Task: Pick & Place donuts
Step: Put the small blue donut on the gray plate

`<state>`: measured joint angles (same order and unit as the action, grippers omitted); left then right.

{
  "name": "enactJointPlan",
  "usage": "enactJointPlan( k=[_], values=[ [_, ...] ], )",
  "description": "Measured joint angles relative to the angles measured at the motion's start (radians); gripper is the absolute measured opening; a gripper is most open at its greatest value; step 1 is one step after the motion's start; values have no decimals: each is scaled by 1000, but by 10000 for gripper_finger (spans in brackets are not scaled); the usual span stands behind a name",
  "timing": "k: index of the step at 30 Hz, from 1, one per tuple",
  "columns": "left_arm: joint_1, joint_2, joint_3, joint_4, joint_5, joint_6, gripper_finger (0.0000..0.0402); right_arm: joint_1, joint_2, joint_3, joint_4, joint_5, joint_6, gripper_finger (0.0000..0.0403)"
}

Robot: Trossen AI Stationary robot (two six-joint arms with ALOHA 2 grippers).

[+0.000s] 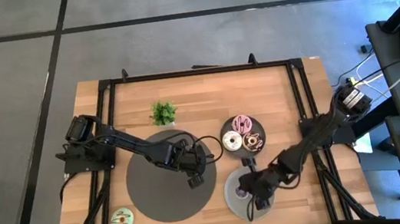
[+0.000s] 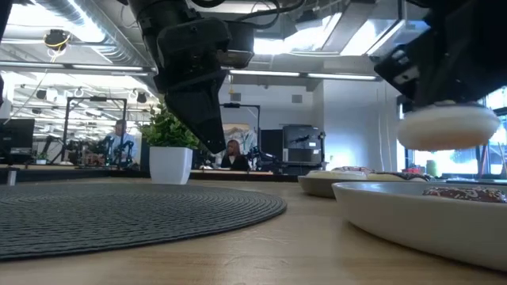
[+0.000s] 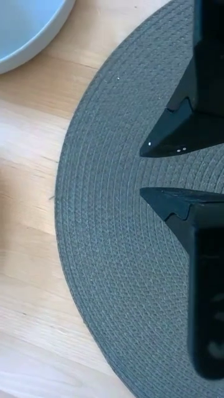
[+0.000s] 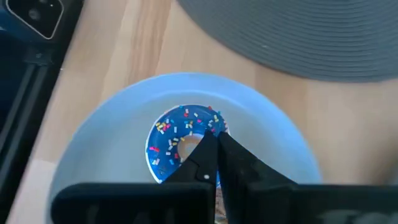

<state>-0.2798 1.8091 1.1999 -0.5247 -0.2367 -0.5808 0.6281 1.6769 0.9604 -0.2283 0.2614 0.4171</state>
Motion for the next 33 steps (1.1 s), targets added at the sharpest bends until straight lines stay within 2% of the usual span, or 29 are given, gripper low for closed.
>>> enactJointPlan(
  k=[4, 12, 33],
  values=[
    [0, 0, 0, 1, 0, 0, 84, 31, 50, 0, 63, 2, 28, 10],
    [0, 0, 0, 13, -1, 0, 84, 62, 123, 0, 82, 32, 74, 11],
    [0, 0, 0, 35, -1, 0, 84, 78, 130, 0, 51, 37, 71, 18]
  ],
)
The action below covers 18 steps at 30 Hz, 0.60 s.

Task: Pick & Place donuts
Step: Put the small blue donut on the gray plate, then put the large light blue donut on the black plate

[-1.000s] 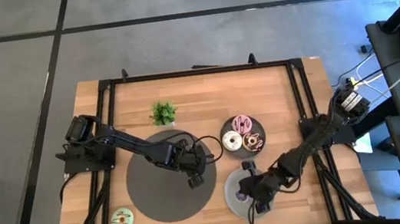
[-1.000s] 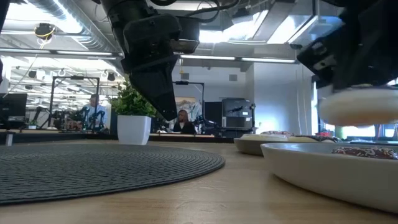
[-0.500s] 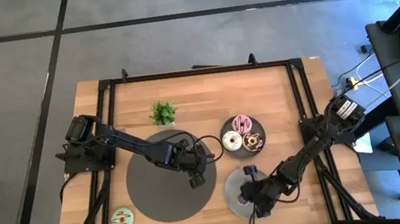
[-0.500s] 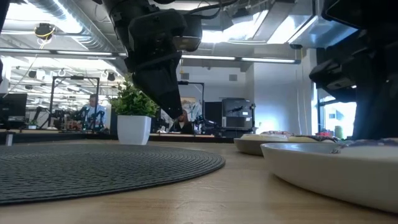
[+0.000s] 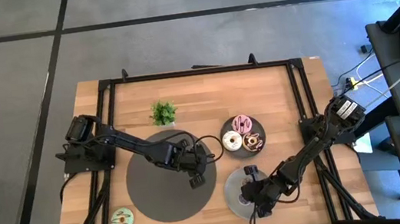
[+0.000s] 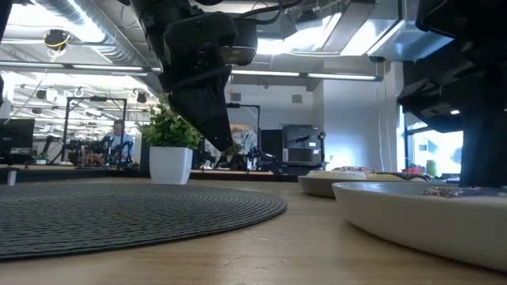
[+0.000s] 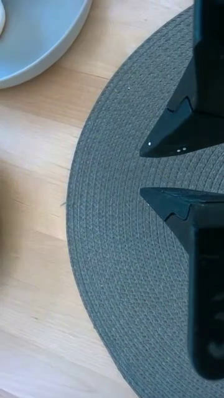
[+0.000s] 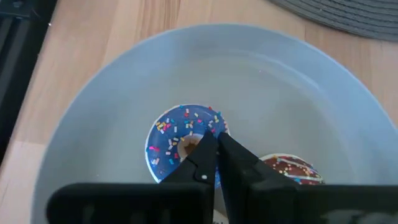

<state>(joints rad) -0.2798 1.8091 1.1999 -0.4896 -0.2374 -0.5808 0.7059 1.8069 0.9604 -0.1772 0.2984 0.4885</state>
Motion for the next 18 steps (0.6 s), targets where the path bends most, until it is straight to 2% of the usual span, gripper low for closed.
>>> enactJointPlan(
  k=[12, 18],
  values=[
    [0, 0, 0, 0, 1, 0, 84, 0, -3, 1, -2, 15, -24, 109],
    [-9, -1, 0, -33, 57, 0, 84, -3, -98, 59, -218, 15, 27, 132]
  ],
)
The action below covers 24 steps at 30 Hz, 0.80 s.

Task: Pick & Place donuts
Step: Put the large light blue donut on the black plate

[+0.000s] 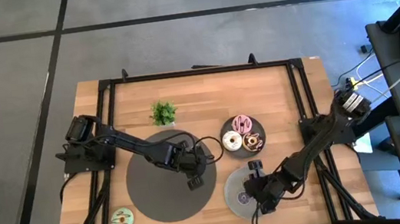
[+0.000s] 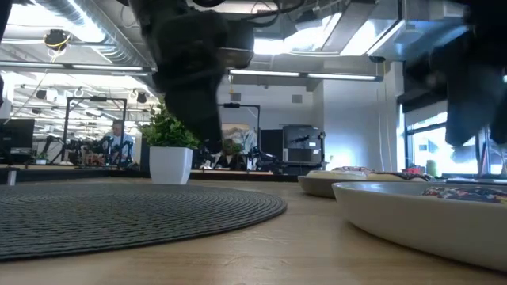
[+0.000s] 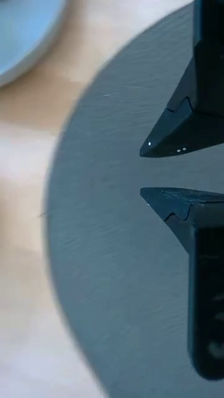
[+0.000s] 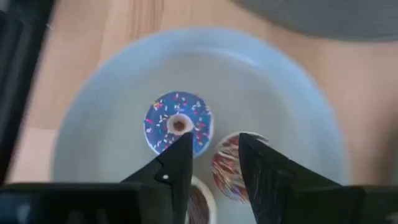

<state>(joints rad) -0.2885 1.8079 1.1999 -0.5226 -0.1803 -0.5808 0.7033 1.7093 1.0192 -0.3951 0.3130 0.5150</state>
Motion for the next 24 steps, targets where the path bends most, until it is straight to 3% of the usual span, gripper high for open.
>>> enactJointPlan(
  k=[5, 12, 20, 24],
  values=[
    [-43, -45, 0, -121, 20, -70, 84, 0, -136, -2, -39, 6, -102, 134],
    [-155, -160, 0, -338, -11, -363, 84, -102, -300, -135, 7, -20, -208, 112],
    [-341, -206, -1, -703, 36, -900, 82, -203, -344, -238, 219, -45, -354, 97],
    [-427, -206, -1, -774, 94, -918, 81, -218, -344, -240, 259, -101, -426, 98]
  ],
)
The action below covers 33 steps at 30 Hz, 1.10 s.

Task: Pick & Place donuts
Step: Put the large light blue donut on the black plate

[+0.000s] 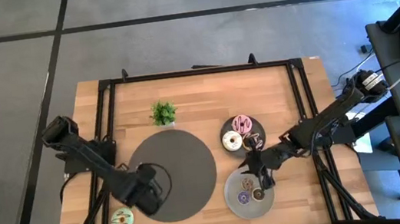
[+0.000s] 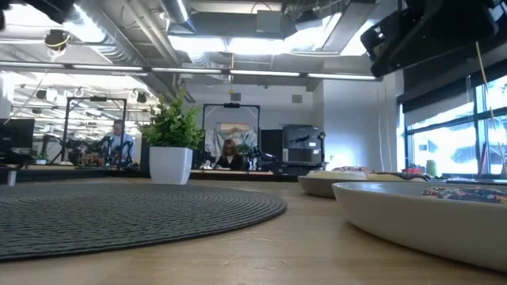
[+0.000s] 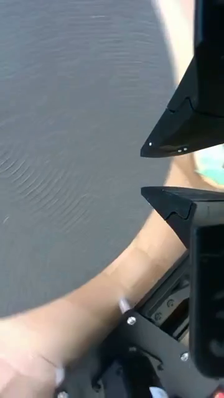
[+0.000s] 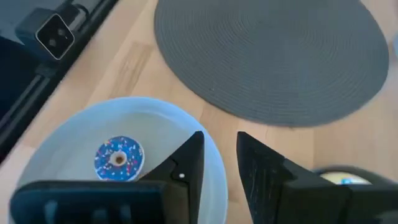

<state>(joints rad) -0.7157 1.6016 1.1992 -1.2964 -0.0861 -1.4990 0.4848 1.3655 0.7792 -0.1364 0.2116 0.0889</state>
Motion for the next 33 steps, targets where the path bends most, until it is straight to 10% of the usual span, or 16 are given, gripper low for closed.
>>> enactJointPlan(
  k=[21, 33],
  values=[
    [-107, 0, 0, 30, -58, 20, 118, -17, 1, 0, 5, 4, -93, 100],
    [-152, 1, 0, 112, -27, -89, 212, -17, 1, 0, -3, 5, -47, 100]
  ],
)
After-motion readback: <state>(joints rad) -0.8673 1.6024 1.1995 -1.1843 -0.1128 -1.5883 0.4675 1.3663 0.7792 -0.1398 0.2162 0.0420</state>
